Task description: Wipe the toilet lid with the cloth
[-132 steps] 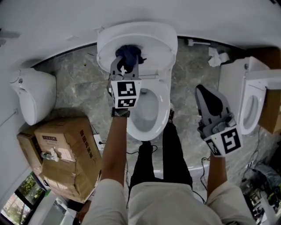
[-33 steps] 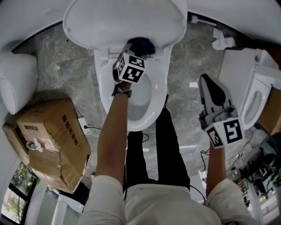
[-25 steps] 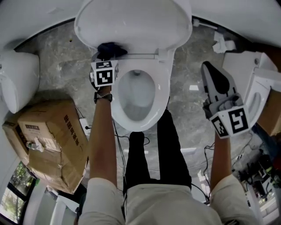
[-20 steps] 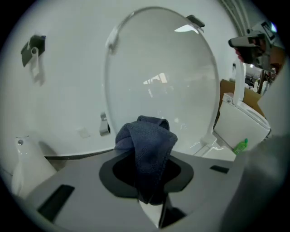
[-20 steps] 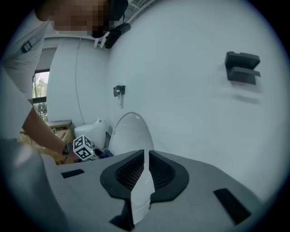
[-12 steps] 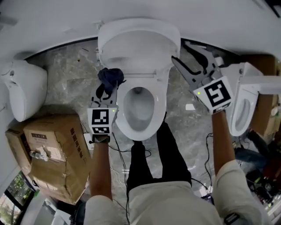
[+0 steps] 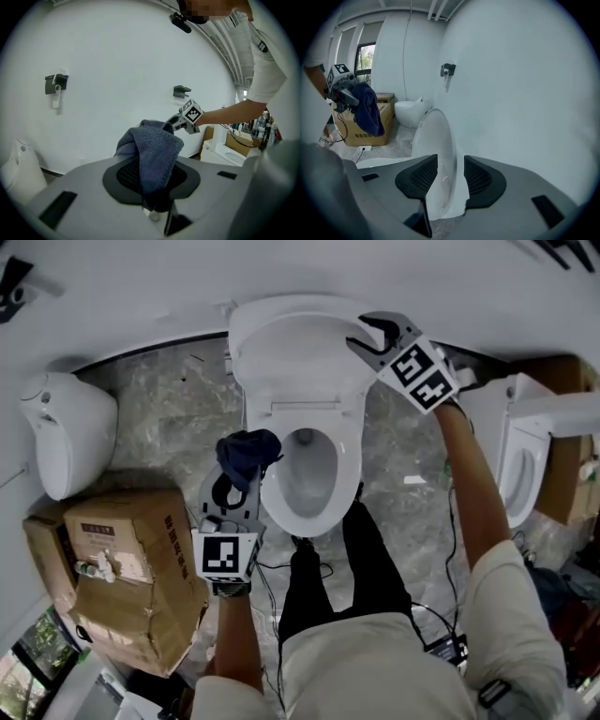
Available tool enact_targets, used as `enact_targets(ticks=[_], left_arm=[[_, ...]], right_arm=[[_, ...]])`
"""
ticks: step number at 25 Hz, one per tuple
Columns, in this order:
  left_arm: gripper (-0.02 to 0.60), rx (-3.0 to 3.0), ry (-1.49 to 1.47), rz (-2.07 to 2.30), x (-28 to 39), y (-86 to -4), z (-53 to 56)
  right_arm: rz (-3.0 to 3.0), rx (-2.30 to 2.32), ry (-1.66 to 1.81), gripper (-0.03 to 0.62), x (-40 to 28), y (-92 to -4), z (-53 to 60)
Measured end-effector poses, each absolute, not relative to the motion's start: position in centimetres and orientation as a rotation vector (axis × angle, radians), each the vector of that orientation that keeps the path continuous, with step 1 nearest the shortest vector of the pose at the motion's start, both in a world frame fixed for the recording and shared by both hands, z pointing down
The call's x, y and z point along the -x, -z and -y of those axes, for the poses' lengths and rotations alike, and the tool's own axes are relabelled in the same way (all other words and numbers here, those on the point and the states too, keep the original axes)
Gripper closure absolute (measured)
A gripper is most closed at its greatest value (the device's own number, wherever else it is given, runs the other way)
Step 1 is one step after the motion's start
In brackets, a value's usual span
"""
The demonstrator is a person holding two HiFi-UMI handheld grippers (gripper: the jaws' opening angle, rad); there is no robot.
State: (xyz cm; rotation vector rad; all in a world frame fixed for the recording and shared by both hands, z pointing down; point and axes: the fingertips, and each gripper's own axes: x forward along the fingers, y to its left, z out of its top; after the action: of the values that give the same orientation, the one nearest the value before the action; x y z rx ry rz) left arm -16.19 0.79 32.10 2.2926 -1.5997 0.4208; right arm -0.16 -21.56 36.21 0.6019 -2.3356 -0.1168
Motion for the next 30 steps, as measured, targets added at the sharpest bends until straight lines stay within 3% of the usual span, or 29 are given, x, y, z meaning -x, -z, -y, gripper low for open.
enact_targets(ticks=[2,5,21,30], left_arm=[[0.494,-2.284,-0.417,1.616,16.6,-31.5,-1.5],[0.495,-2.282,-0.402,1.615,17.0,-31.2,-2.2],[0.494,-2.287,-0.364,1.648,17.8,-29.5,-4.3],[0.495,-2.316,-0.417,1.596,19.0,-30.2,-8.6]], right_arm=[[2.307,-0.606,0.113,0.428,0.0,-36.9,21.3],[2.309,-0.663,0.063,0.517,-0.4,-36.9,21.1],[2.410,-0.492,0.060,0.525,-0.6,-34.8,8.4],[2.337,-0.049,-0.207,0.445,-0.9,-39.8,-8.8]])
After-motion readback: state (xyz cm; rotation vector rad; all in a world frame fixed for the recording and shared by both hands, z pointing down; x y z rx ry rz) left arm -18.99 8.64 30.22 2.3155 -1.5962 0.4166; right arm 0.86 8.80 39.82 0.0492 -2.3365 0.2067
